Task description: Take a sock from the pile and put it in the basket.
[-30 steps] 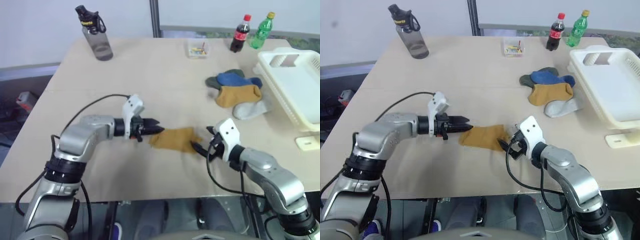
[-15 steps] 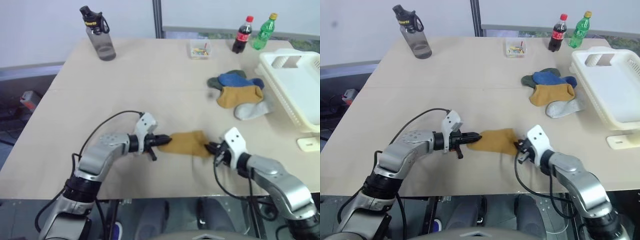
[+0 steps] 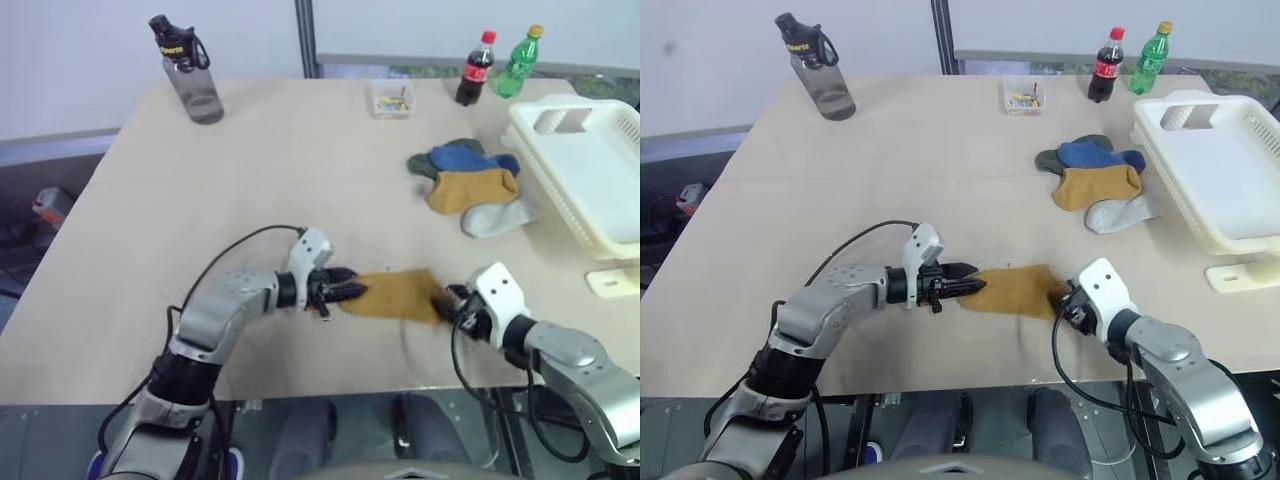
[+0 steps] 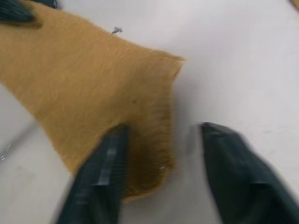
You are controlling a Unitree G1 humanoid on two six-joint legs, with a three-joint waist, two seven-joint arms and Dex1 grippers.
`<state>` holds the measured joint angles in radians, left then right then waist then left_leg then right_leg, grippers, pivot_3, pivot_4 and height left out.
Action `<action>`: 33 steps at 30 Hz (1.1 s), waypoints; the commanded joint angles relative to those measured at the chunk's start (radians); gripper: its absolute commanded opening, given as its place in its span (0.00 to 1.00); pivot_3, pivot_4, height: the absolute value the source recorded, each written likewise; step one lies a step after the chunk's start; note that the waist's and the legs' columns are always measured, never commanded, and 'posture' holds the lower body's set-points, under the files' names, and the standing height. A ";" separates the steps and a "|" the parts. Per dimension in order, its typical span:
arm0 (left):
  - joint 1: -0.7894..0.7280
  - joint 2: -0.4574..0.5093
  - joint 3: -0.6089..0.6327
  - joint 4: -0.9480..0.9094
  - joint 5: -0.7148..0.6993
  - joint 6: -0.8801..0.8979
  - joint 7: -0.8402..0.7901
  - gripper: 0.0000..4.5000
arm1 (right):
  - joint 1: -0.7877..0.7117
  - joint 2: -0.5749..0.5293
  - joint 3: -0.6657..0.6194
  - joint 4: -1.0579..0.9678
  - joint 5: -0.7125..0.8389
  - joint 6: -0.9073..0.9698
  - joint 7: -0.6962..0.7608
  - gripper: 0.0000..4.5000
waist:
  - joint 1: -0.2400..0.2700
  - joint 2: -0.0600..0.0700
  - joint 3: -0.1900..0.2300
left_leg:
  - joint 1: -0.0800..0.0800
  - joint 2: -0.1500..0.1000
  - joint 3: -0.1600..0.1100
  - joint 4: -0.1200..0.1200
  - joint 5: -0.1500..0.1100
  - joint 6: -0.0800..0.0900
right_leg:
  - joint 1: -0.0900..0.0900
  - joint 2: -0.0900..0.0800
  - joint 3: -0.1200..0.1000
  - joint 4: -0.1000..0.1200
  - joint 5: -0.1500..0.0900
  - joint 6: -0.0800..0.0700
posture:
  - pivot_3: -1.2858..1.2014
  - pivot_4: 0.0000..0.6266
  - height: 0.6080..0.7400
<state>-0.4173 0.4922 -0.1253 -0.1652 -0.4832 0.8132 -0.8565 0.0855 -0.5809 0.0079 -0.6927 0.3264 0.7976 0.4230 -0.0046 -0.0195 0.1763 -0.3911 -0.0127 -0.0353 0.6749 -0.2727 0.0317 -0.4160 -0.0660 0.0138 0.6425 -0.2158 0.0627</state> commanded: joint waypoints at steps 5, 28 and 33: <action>-0.357 -0.102 -0.009 0.362 0.046 -0.071 -0.023 0.64 | 0.017 -0.025 -0.193 -0.189 0.047 -0.096 0.033 0.57 | 0.021 0.000 0.000 | -0.003 -0.001 -0.002 0.007 0.000 0.000 | 0.003 0.001 -0.006 0.000 0.000 0.000 | 0.52 0.24 1.00; -0.692 -0.520 0.085 1.164 0.310 -0.839 0.158 0.65 | -0.071 0.046 -0.139 -0.122 -0.188 -0.087 -0.192 0.99 | -0.005 0.000 0.000 | -0.006 -0.002 0.001 0.009 -0.002 0.003 | 0.000 0.000 -0.004 0.000 0.000 0.002 | 0.52 0.24 1.00; -0.340 -0.254 0.101 0.539 0.149 -0.561 -0.102 0.65 | -0.348 0.076 -0.052 0.320 -0.200 -0.180 -0.131 0.99 | -0.051 0.002 0.000 | 0.003 0.002 0.007 0.003 -0.002 0.003 | 0.000 0.002 0.008 0.002 0.001 0.001 | 0.52 0.24 1.00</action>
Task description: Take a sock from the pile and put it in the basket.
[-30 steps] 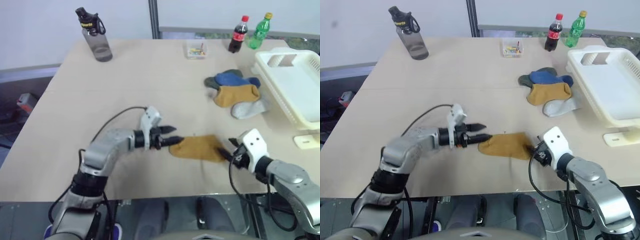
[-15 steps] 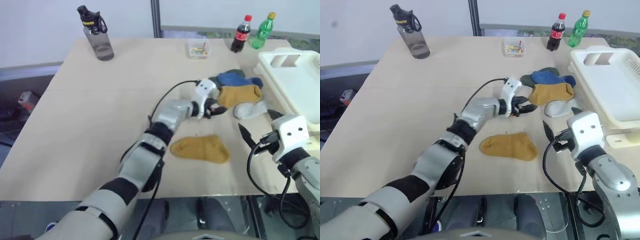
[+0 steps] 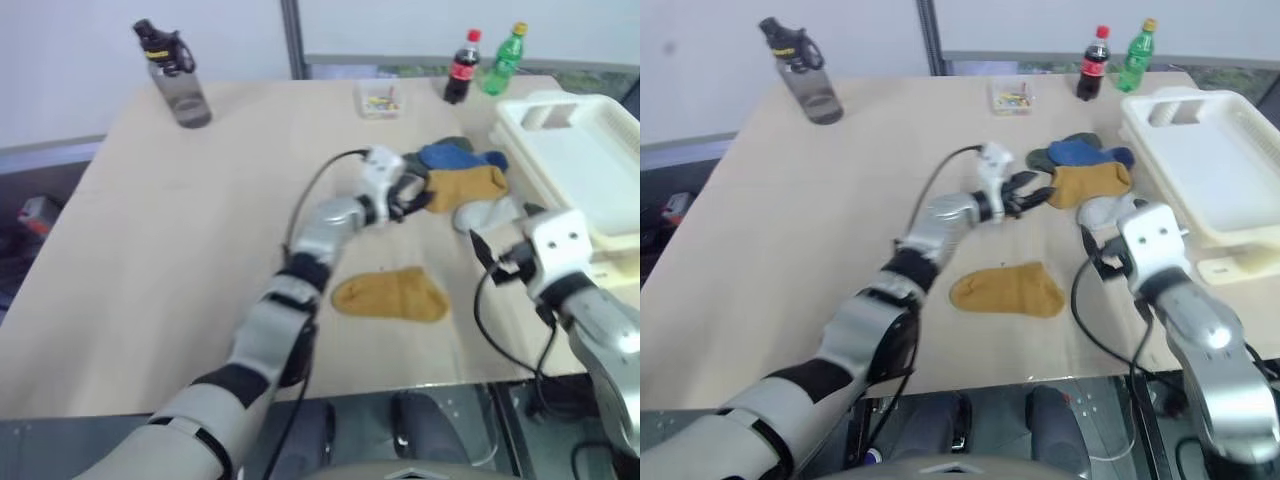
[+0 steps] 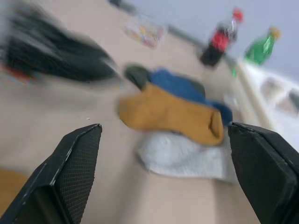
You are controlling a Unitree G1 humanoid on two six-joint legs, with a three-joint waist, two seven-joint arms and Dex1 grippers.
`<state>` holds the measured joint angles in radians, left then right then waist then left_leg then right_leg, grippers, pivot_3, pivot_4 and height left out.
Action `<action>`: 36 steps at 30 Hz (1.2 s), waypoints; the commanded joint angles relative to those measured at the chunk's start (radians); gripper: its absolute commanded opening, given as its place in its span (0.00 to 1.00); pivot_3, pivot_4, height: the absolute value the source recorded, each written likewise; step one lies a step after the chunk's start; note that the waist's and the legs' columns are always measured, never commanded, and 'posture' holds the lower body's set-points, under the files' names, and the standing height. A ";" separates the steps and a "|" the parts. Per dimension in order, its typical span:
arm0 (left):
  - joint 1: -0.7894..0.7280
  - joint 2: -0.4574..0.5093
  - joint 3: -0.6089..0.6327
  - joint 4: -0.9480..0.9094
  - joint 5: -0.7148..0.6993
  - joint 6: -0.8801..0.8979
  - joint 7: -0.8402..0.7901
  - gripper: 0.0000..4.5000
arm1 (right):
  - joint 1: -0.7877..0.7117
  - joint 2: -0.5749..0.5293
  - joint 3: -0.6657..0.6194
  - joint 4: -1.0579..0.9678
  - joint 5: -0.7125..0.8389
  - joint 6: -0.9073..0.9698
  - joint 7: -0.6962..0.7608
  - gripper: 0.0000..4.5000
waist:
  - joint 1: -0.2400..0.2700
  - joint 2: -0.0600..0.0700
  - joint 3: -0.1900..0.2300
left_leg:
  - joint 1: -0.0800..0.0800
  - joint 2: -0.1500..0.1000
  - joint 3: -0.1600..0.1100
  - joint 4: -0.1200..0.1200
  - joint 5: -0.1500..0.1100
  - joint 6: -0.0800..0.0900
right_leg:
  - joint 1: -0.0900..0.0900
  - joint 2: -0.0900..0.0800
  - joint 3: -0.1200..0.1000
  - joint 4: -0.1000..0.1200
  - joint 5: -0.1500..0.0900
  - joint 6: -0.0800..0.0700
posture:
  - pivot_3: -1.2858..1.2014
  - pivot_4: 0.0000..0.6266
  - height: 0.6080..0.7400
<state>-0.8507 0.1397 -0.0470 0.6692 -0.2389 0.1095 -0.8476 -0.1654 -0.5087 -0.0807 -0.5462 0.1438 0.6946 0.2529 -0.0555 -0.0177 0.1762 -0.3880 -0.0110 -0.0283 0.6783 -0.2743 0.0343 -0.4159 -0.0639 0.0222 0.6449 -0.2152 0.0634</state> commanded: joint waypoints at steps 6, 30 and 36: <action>0.312 0.319 0.114 -0.701 -0.247 0.352 -0.157 0.65 | -0.397 0.057 0.100 0.671 -0.040 -0.277 0.143 0.99 | 0.035 0.003 0.002 | -0.004 0.000 -0.004 0.000 0.000 -0.001 | -0.002 -0.002 -0.004 0.001 0.000 0.000 | 0.52 0.24 1.00; 0.618 0.533 0.287 -1.083 -0.483 0.485 -0.084 0.65 | -0.694 0.164 0.144 1.317 -0.155 -0.622 0.234 0.62 | 0.029 0.003 0.003 | -0.007 -0.003 -0.006 0.000 0.003 -0.005 | -0.004 -0.005 -0.006 -0.001 0.000 0.000 | 0.52 0.24 1.00; 0.612 0.533 0.278 -1.077 -0.486 0.481 -0.081 0.65 | -0.667 0.174 0.155 1.285 -0.171 -0.611 0.234 0.62 | 0.018 0.003 0.003 | -0.007 -0.003 -0.006 0.000 0.003 -0.005 | -0.004 -0.005 -0.006 -0.001 0.000 0.000 | 0.52 0.24 1.00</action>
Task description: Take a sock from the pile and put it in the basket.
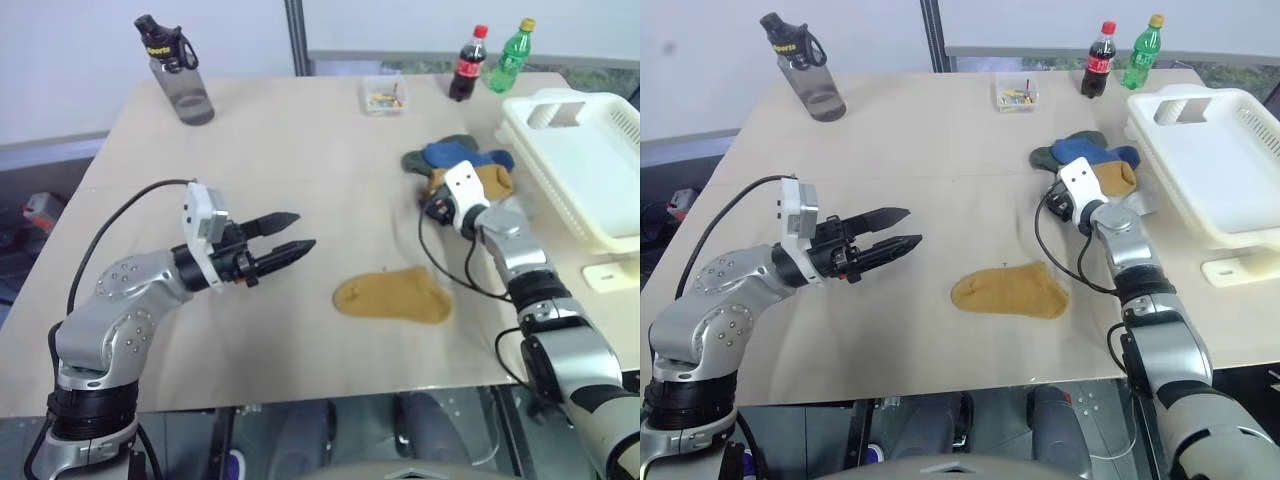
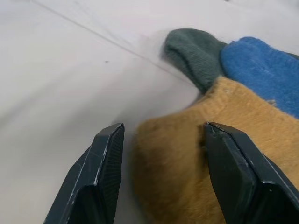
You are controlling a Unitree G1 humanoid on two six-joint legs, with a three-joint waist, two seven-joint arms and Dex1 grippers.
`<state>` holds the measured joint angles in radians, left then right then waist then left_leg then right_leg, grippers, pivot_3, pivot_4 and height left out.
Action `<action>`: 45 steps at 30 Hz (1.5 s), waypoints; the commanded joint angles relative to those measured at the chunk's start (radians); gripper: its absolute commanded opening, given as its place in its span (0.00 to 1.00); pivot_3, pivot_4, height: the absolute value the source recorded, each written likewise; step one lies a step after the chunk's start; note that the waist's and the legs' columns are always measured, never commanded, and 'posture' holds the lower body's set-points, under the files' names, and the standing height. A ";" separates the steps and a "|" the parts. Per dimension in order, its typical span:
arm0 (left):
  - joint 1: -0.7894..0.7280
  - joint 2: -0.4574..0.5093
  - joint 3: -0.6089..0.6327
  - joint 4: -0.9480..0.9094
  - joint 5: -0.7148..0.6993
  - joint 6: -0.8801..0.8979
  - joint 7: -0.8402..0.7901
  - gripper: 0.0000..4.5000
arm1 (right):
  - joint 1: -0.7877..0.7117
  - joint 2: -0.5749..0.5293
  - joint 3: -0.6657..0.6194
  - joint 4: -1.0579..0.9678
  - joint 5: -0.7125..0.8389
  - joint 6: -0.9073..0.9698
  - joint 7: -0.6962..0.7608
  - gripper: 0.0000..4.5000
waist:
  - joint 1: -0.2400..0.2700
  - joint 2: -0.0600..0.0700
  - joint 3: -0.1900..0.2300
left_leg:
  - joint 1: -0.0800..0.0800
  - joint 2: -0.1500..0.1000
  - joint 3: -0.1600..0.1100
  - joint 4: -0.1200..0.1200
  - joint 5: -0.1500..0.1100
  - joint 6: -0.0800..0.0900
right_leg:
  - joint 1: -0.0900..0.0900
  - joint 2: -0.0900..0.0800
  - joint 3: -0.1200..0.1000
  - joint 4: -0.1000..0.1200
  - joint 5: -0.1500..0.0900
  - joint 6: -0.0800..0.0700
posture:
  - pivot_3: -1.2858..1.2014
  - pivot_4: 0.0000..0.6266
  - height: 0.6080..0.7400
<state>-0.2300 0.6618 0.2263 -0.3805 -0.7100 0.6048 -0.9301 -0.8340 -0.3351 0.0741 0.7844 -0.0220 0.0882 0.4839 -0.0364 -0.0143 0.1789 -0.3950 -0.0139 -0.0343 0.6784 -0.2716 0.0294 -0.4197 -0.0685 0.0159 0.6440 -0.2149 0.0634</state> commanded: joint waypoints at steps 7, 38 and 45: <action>0.007 0.030 0.026 -0.030 -0.037 -0.003 -0.016 0.65 | -0.008 0.010 -0.021 0.011 0.001 -0.007 -0.007 0.45 | -0.004 0.000 0.000 | 0.000 0.000 0.000 0.000 0.000 0.000 | 0.000 0.000 0.000 0.000 0.000 0.000 | 0.52 0.24 1.00; 0.215 0.077 0.020 0.038 0.031 0.113 0.117 0.65 | 0.282 0.229 0.224 -0.981 0.169 0.618 0.077 0.63 | 0.002 0.001 0.000 | 0.000 0.001 -0.001 -0.003 -0.001 0.002 | -0.003 0.000 0.000 0.001 0.000 0.000 | 0.52 0.24 1.00; 0.055 -0.107 -0.095 0.065 0.032 0.330 0.382 0.65 | 0.409 0.007 0.170 -1.259 0.186 0.578 0.144 0.63 | 0.017 0.001 0.000 | 0.000 0.000 -0.002 -0.003 -0.002 0.003 | -0.002 -0.001 -0.002 0.001 0.000 0.000 | 0.52 0.24 1.00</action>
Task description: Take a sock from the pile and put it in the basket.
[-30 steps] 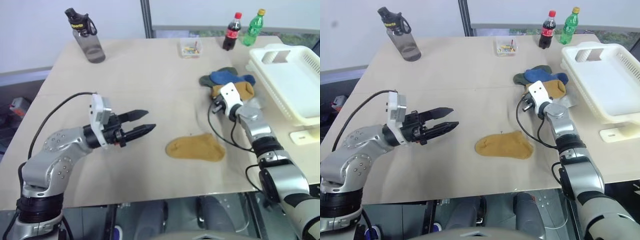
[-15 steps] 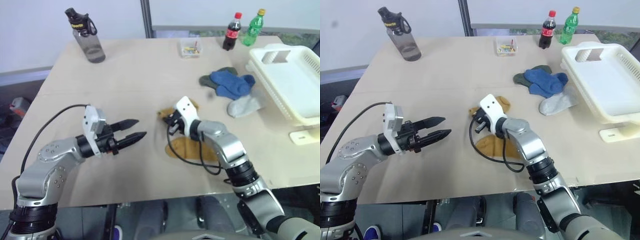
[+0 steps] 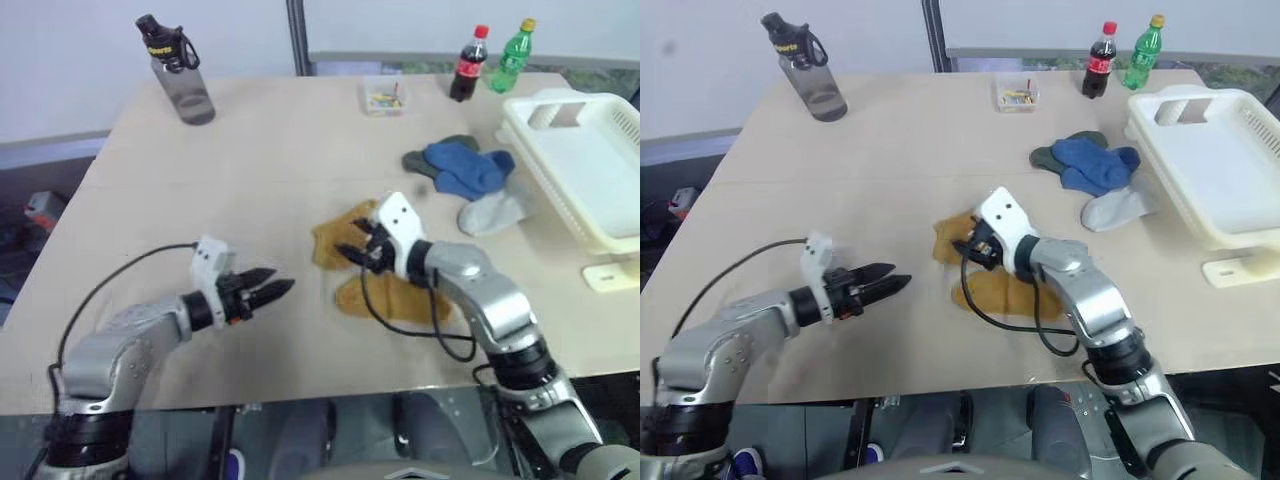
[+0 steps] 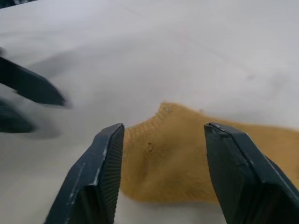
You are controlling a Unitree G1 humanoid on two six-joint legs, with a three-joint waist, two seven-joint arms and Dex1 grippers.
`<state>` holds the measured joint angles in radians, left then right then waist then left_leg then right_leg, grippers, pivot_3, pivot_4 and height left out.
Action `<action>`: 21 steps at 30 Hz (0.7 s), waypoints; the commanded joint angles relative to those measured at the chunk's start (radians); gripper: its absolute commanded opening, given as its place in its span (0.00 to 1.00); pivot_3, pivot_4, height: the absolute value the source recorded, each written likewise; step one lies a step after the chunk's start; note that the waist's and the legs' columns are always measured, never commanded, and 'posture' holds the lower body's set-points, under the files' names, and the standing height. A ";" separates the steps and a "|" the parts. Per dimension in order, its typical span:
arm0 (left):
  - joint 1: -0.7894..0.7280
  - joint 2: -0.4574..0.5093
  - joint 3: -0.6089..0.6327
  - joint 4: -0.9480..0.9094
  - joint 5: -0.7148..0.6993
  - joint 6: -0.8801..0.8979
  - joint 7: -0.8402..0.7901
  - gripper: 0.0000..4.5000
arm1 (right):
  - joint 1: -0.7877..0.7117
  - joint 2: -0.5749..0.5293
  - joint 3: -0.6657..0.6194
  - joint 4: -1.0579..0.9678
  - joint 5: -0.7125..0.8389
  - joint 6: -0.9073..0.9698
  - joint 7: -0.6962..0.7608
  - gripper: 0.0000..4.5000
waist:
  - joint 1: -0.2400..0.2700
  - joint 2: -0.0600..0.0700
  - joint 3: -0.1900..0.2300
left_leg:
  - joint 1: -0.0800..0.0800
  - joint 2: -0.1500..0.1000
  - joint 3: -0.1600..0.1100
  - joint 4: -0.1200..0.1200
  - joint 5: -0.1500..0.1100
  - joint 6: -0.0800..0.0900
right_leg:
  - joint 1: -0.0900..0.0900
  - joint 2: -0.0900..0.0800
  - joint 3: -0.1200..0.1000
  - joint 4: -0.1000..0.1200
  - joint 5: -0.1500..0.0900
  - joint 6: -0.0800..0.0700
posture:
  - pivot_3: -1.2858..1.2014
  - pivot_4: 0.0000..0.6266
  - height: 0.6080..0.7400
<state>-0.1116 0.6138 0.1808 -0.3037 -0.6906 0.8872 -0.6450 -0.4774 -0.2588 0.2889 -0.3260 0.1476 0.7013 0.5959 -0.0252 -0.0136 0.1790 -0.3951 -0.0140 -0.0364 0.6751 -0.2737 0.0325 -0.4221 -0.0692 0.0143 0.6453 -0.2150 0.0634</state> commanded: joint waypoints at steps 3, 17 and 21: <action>-0.130 -0.130 -0.114 0.019 0.061 0.070 0.176 0.65 | 0.153 -0.150 -0.096 -0.282 0.052 -0.035 0.053 0.63 | 0.013 -0.001 -0.001 | 0.000 -0.001 0.000 0.000 0.000 0.000 | 0.001 0.000 0.000 -0.001 0.000 0.000 | 0.52 0.24 1.00; -0.315 -0.267 -0.157 0.220 0.140 0.141 0.279 0.65 | 0.450 -0.314 -0.371 -0.536 0.213 -0.046 0.068 1.00 | 0.014 -0.002 -0.003 | 0.014 -0.001 0.002 0.000 0.000 0.001 | 0.014 0.001 0.001 -0.001 -0.001 0.000 | 0.52 0.24 1.00; -0.351 -0.273 -0.155 0.272 0.145 0.139 0.271 0.65 | 0.507 -0.340 -0.423 -0.580 0.209 -0.045 0.040 1.00 | 0.016 -0.003 -0.003 | 0.014 -0.001 0.002 0.001 0.000 0.001 | 0.015 0.001 0.001 -0.002 -0.001 0.000 | 0.52 0.24 1.00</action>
<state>-0.4627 0.3409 0.0289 -0.0851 -0.5710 1.0140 -0.3841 0.0192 -0.5855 -0.0916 -0.8519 0.3486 0.6648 0.6532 -0.0091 -0.0162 0.1755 -0.3813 -0.0147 -0.0348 0.6756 -0.2737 0.0334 -0.4072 -0.0681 0.0156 0.6435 -0.2157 0.0638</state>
